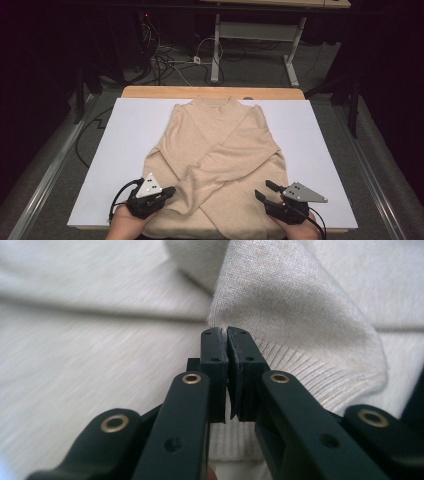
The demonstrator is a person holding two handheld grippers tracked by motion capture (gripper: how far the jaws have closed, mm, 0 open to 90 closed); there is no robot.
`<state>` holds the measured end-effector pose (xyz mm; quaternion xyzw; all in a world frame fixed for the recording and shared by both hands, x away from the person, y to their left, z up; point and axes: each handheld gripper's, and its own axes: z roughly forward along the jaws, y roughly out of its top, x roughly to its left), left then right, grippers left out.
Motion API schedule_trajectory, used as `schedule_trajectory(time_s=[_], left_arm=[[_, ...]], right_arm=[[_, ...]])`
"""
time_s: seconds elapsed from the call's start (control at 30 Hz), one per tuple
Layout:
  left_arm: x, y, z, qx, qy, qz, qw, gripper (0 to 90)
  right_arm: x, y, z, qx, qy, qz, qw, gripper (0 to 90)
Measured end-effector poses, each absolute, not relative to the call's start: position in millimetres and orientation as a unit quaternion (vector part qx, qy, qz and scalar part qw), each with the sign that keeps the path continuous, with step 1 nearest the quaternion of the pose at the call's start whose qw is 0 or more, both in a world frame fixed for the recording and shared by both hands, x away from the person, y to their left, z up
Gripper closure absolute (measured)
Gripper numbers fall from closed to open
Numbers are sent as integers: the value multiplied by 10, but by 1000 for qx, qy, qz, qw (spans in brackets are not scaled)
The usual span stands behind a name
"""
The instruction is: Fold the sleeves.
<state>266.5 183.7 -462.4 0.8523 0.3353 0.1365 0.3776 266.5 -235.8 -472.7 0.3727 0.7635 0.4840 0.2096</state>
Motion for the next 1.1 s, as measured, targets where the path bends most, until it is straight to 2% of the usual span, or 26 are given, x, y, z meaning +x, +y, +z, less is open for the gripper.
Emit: schedule_trajectory(time_s=[0.3,0.47,0.53,0.57,0.8,1.07,1.1], left_arm=[[2445,2263,-4713,830,378,138,387,841],[2389,2343,-4775,823,388,136,392,835],[2399,2327,-4763,821,389,138,394,747],[2398,2316,-4747,820,386,142,398,716],[2449,2144,-4587,817,361,143,426,713],[2579,1614,-4607,845,308,117,421,708],[2605,1539,-4634,852,303,113,412,625]], right_arm=[[2678,-2354,-4717,373,763,483,214,473],[2671,-2348,-4719,374,763,482,214,474],[2669,-2344,-4715,375,762,482,214,474],[2667,-2342,-4714,375,762,482,215,474],[2661,-2349,-4707,374,761,483,217,474],[2668,-2365,-4706,375,760,484,217,474],[2670,-2366,-4706,375,761,484,217,474]])
